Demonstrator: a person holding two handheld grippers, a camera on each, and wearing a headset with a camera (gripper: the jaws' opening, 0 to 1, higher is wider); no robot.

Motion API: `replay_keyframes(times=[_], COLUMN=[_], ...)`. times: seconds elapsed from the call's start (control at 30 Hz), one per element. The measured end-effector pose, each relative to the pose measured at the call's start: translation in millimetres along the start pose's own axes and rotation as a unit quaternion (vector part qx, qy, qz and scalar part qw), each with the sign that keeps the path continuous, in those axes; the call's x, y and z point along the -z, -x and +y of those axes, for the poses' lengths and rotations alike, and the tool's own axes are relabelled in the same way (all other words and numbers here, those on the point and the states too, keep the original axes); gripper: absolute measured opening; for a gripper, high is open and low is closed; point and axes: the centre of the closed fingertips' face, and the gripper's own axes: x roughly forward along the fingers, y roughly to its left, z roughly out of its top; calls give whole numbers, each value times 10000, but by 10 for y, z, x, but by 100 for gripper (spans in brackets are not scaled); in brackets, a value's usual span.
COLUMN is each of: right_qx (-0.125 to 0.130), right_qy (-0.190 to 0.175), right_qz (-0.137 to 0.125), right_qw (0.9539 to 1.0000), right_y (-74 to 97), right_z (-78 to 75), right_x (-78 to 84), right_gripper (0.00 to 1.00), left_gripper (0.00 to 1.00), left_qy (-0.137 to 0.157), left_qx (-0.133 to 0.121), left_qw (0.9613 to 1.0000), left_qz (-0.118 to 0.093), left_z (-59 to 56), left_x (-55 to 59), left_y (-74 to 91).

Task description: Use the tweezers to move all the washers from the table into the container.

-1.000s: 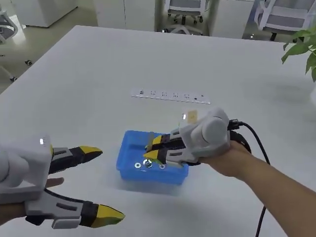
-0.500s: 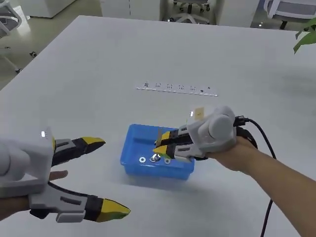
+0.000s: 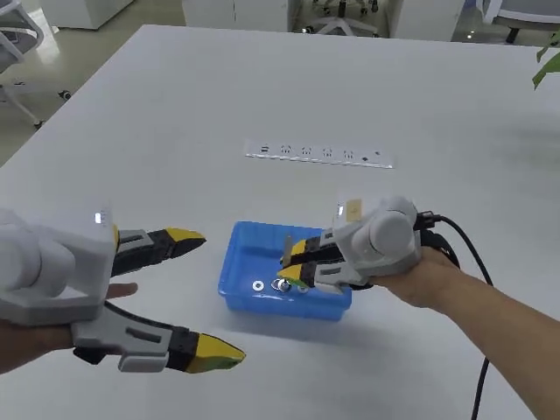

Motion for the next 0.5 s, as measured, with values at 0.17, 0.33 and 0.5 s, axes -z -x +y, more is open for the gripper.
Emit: replay_keyframes(times=[0.17,0.33,0.5], right_qx=[-10,-29,-27], right_qy=[-24,-47,-61], right_qz=[38,57,36], right_qw=[10000,10000,10000], right_y=[-14,-23,-29], right_z=[-10,-9,-20], right_x=[49,87,84], right_gripper=[9,9,9], left_gripper=[85,80,67], left_qy=[-158,-311,-517], left_qx=[138,320,480], left_qw=[9997,9988,9971], left_qz=[101,208,288], left_z=[43,83,118], left_x=[-38,-75,-121], left_y=[-105,-241,-370])
